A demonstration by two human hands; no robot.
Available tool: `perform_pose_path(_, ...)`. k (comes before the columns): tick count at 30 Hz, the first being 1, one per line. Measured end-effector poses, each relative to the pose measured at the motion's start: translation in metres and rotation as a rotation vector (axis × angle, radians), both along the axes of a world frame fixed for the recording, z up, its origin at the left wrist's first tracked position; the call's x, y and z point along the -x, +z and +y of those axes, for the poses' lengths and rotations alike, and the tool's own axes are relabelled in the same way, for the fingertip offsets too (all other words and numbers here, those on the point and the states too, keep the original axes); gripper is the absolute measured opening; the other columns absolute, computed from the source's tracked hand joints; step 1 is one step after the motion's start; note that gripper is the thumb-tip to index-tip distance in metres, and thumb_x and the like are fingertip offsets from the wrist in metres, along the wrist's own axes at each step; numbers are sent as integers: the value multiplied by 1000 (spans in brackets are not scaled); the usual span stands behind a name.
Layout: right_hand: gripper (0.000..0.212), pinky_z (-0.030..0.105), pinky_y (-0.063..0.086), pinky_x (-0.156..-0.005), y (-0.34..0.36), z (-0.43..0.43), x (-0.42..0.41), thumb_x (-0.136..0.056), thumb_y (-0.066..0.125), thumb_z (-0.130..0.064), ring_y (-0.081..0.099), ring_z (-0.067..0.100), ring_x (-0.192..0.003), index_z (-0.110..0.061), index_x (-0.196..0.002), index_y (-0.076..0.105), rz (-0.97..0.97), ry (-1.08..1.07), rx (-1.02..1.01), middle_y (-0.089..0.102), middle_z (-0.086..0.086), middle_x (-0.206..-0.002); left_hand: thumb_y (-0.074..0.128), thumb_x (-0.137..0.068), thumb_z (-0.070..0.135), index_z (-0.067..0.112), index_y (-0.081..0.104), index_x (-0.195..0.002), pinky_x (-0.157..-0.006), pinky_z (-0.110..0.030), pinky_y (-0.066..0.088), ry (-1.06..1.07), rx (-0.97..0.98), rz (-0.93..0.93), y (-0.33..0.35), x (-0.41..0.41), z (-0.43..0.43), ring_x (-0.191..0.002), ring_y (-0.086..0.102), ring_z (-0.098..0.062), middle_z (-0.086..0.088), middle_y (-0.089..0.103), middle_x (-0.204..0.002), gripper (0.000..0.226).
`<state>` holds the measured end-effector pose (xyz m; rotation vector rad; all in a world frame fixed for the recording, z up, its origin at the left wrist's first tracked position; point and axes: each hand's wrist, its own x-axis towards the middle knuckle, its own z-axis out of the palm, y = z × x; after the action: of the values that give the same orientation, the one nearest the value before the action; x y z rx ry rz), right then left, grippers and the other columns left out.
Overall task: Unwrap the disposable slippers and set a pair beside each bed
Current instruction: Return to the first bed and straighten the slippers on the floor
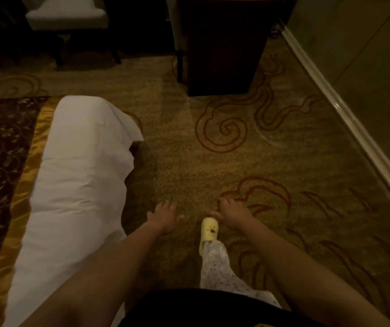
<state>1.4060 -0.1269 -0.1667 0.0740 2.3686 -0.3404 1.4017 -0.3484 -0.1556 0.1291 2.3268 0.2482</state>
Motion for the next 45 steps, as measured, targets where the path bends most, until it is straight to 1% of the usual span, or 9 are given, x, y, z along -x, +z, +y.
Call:
perform_pose_path(7,74,49,25,-112,2,13,163,-89,34,-62,26,36,-138,-13,-144,24,31,148,15,27,15,-152,29,-96,48,20,12,-149,-113,-60,11,105,4,2,11,132,22,-146,1,-28,-5,5,-160,61)
perform_pose_path(12,71,46,27,-112,10,15,248,-90,35,-59,29,36,-137,-9,-141,29,39,204,30,30,17,-150,30,-96,48,21,15,-148,-112,-59,12,200,-10,-36,14,203,23,-146,0,-28,-5,5,-160,60)
perform_pose_path(19,74,48,22,-115,9,8,369,-90,36,-59,20,35,-141,-12,-146,21,43,199,75,22,14,-155,31,-96,48,21,17,-147,-112,-60,13,250,2,-7,2,314,17,-146,3,-29,-5,10,-159,60)
perform_pose_path(24,73,46,21,-115,5,-15,469,-91,35,-58,22,35,-141,-11,-146,22,52,280,67,23,14,-154,30,-94,52,20,15,-148,-113,-58,11,258,15,-58,-14,416,-5,-146,2,-28,-5,7,-159,64)
perform_pose_path(28,75,49,27,-112,9,-39,553,-90,33,-61,28,36,-137,-13,-145,22,33,326,44,27,14,-152,29,-95,52,21,15,-148,-113,-59,12,284,-6,-55,-13,497,-29,-146,4,-30,-6,8,-159,63)
perform_pose_path(32,75,47,29,-109,13,-62,625,-89,34,-62,29,37,-136,-10,-143,25,64,338,49,29,15,-151,28,-96,49,17,12,-149,-116,-52,12,256,25,-43,-2,567,-49,-146,5,-31,-9,7,-159,64)
perform_pose_path(35,75,48,27,-109,15,-77,672,-89,35,-61,27,37,-137,-12,-145,23,41,346,54,27,14,-152,31,-97,46,14,18,-148,-116,-48,16,258,34,-11,3,609,-59,-144,12,-32,-12,16,-157,61)
perform_pose_path(38,73,48,28,-109,14,-87,728,-90,35,-61,28,38,-136,-12,-143,26,32,379,52,28,15,-152,31,-97,45,16,18,-148,-117,-50,16,311,10,-35,1,656,-72,-145,9,-30,-11,13,-158,60)
perform_pose_path(45,73,48,23,-112,1,-116,870,-91,34,-59,20,35,-141,-15,-147,19,-18,528,59,20,11,-156,30,-97,47,17,13,-149,-117,-51,15,472,42,-64,-14,766,-101,-145,8,-32,-11,10,-158,63)
